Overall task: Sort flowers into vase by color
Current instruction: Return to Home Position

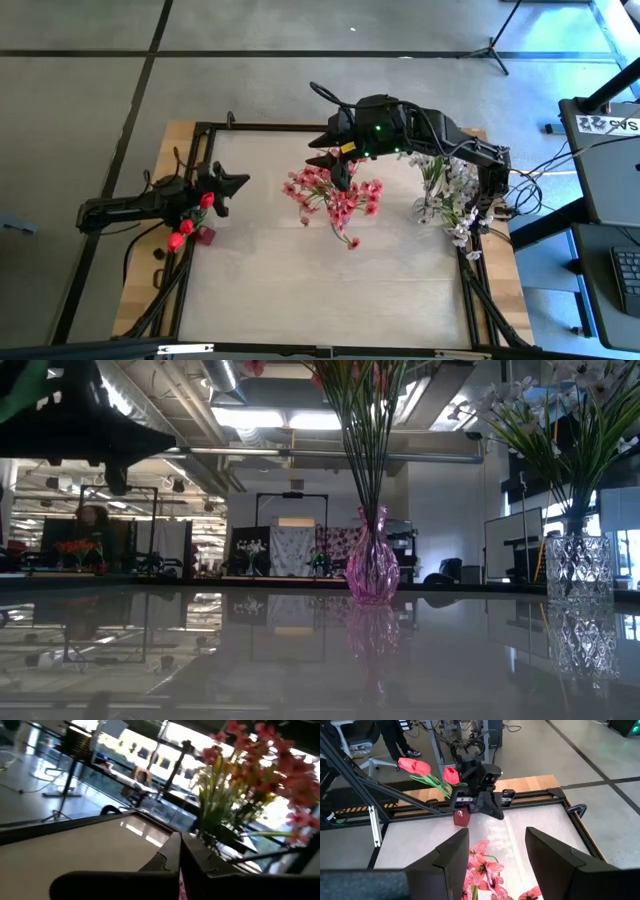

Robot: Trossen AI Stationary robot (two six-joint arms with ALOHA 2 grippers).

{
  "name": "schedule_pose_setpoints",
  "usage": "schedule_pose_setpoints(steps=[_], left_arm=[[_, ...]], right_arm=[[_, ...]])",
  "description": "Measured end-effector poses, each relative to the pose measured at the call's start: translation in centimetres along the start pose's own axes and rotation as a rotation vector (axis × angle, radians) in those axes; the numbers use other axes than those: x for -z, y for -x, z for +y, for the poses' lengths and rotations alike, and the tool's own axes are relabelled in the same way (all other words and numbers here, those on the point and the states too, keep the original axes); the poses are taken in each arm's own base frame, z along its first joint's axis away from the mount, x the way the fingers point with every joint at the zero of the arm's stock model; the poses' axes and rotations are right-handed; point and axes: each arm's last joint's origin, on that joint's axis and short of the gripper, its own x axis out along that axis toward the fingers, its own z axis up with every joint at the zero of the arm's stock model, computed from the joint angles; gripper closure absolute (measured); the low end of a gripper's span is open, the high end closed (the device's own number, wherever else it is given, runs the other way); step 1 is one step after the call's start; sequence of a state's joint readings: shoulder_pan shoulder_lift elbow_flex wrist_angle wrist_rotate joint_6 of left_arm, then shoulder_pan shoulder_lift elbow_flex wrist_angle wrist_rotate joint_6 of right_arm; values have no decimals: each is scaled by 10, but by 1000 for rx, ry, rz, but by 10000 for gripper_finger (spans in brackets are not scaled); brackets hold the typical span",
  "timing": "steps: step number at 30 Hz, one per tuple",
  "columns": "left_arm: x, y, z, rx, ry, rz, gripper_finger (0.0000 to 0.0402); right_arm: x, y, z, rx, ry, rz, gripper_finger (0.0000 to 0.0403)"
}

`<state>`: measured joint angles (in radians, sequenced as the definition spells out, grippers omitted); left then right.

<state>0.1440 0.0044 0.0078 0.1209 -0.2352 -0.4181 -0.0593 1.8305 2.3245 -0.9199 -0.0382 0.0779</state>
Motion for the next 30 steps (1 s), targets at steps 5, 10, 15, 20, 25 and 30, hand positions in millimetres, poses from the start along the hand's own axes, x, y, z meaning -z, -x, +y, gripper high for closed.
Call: schedule_pose_setpoints(steps=[5,10,15,20,25,30], left_arm=[[-8,0,-1,-36,41,-85,401],[-11,1,-2,-45,52,-131,401],[-11,1,-2,-46,47,-129,402],[-11,1,-2,-46,46,-129,402],[-11,1,-2,-46,46,-129,401],[-11,1,-2,-47,46,-129,401]], right_arm=[[-2,1,-10,-23,1,-12,213],[-13,4,-36,-55,34,-119,261],[-22,10,-60,-97,79,-212,332],[-26,16,-79,-99,117,-257,394],[-30,27,-95,-59,144,-298,387],[-27,45,-104,-57,189,-306,399]])
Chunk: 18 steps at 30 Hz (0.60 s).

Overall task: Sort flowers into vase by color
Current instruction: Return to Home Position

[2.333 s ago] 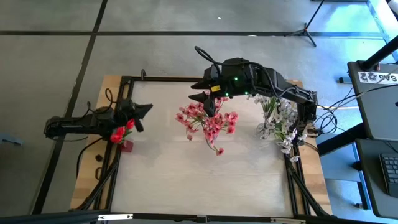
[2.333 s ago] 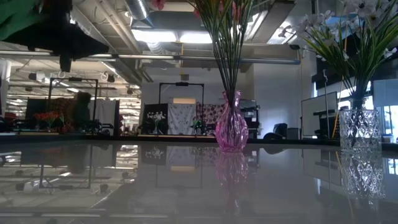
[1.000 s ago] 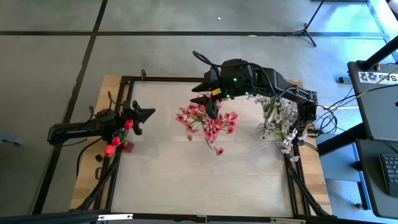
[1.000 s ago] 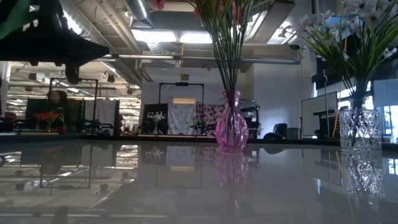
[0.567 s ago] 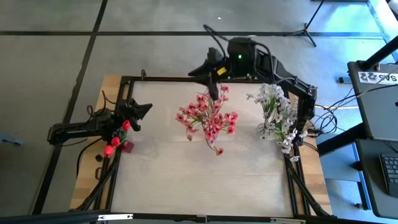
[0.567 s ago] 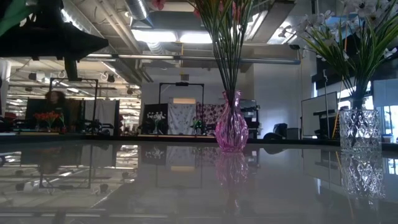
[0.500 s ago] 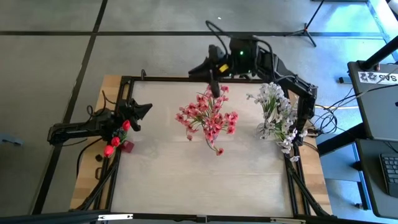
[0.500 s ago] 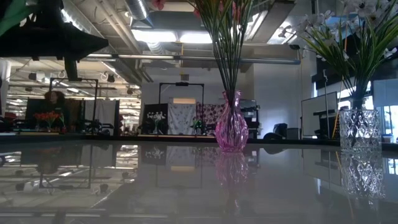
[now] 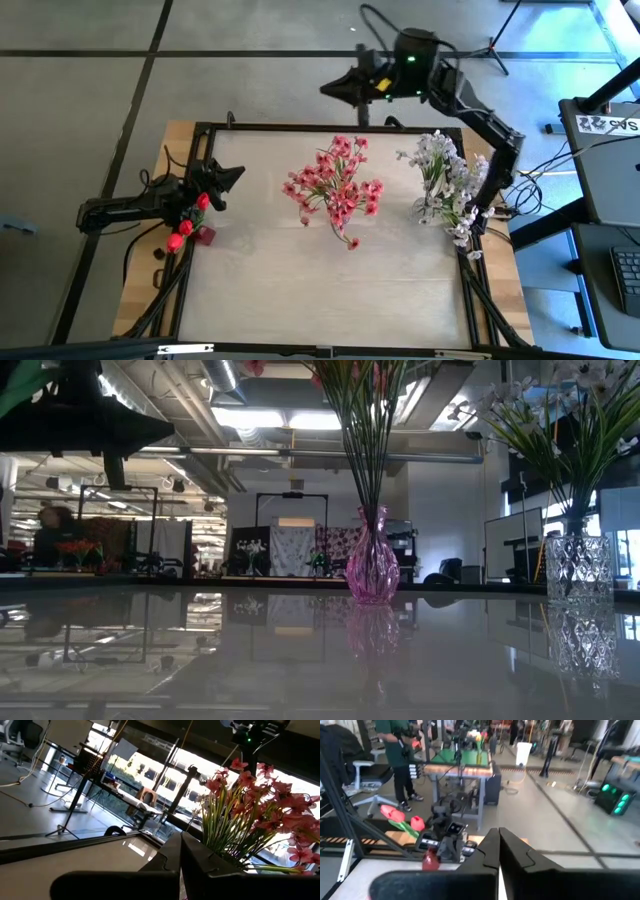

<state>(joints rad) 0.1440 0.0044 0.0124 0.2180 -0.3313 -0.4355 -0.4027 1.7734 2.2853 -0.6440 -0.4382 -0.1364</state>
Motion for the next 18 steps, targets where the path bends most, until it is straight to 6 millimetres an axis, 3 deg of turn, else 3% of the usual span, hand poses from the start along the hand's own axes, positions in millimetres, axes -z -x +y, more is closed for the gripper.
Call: schedule_pose_setpoints(steps=[4,8,14,18], left_arm=[[0,0,0,1,0,0,401],[0,0,0,1,0,0,401],[0,0,0,2,0,1,401],[0,0,0,2,0,1,401]], right_arm=[[-1,28,3,33,40,-49,397],[14,65,20,94,76,-142,399],[52,149,67,180,65,-380,401],[76,201,90,406,38,-459,400]])
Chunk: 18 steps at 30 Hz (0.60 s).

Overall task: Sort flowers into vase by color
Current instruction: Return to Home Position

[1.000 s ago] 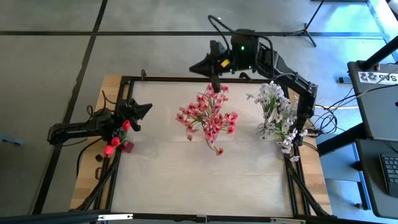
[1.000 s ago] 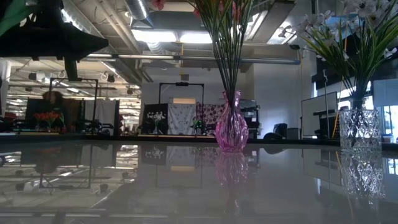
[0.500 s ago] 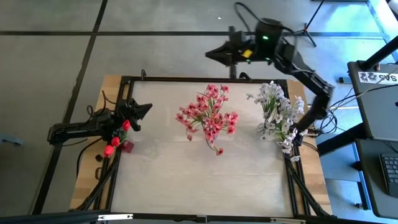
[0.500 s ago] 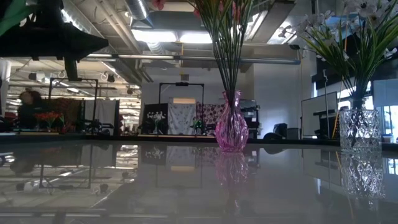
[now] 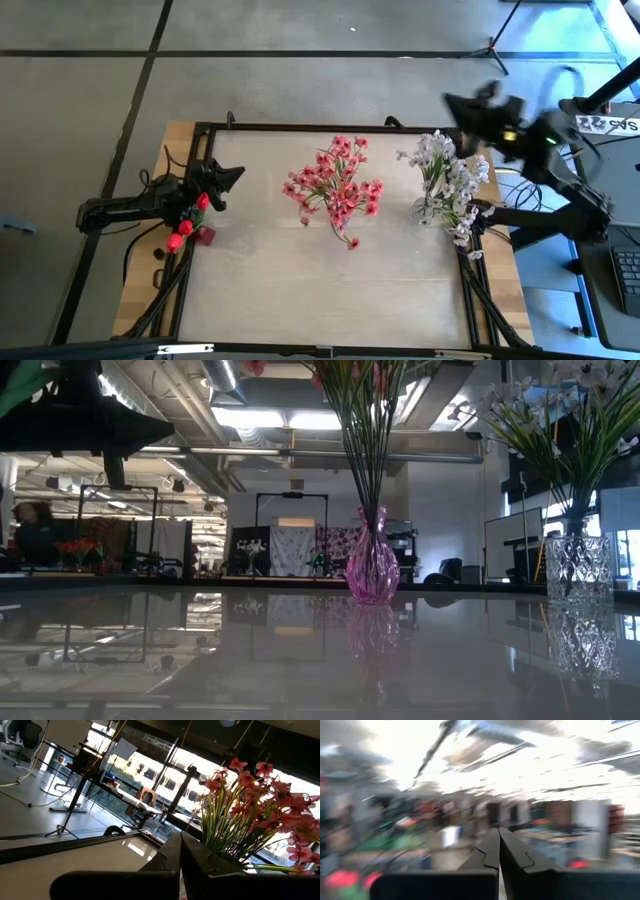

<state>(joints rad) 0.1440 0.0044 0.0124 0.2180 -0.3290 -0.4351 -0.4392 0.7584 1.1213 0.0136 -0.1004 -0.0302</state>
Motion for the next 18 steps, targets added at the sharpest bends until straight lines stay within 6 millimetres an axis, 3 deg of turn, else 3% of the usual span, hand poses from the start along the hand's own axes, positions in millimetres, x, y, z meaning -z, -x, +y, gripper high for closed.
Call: schedule_pose_setpoints(steps=[7,12,18], left_arm=[[0,0,0,1,0,0,401],[0,0,0,1,0,1,401],[0,0,0,1,0,0,401]], right_arm=[[5,82,-4,420,-19,-111,401],[27,120,-8,764,-86,-147,401],[53,157,-8,971,-158,-212,400]])
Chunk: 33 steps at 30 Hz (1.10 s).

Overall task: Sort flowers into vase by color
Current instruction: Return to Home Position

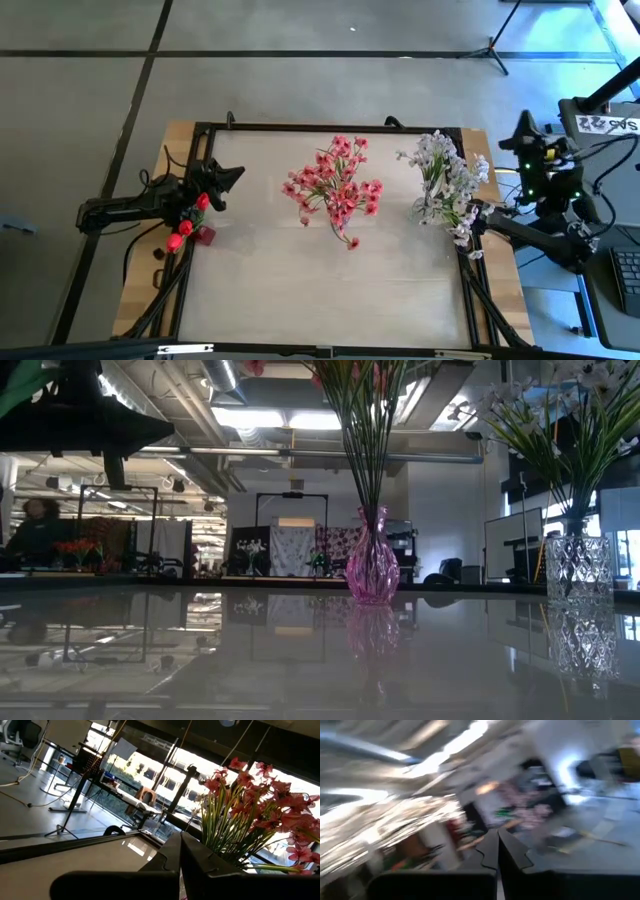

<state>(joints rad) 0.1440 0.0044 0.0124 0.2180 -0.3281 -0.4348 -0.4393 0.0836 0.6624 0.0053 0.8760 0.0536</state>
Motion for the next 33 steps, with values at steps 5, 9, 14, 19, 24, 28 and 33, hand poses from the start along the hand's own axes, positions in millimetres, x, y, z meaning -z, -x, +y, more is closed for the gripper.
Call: schedule_pose_setpoints(steps=[5,9,14,19,24,28,33], left_arm=[[0,0,0,0,0,0,401],[0,0,0,-3,0,-1,401],[0,0,0,-3,0,-1,401],[0,0,0,-3,0,-1,401],[0,0,0,-3,0,-1,401],[0,0,0,-3,0,-1,401],[0,0,0,-3,0,-1,401]], right_arm=[[15,9,-18,278,-17,-16,400],[27,9,-21,443,-30,-14,400],[61,13,-29,632,-94,-43,400],[85,16,-33,582,-136,5,400],[97,22,-41,598,-71,50,400],[102,25,-46,606,26,92,400],[106,27,-48,583,45,142,400]])
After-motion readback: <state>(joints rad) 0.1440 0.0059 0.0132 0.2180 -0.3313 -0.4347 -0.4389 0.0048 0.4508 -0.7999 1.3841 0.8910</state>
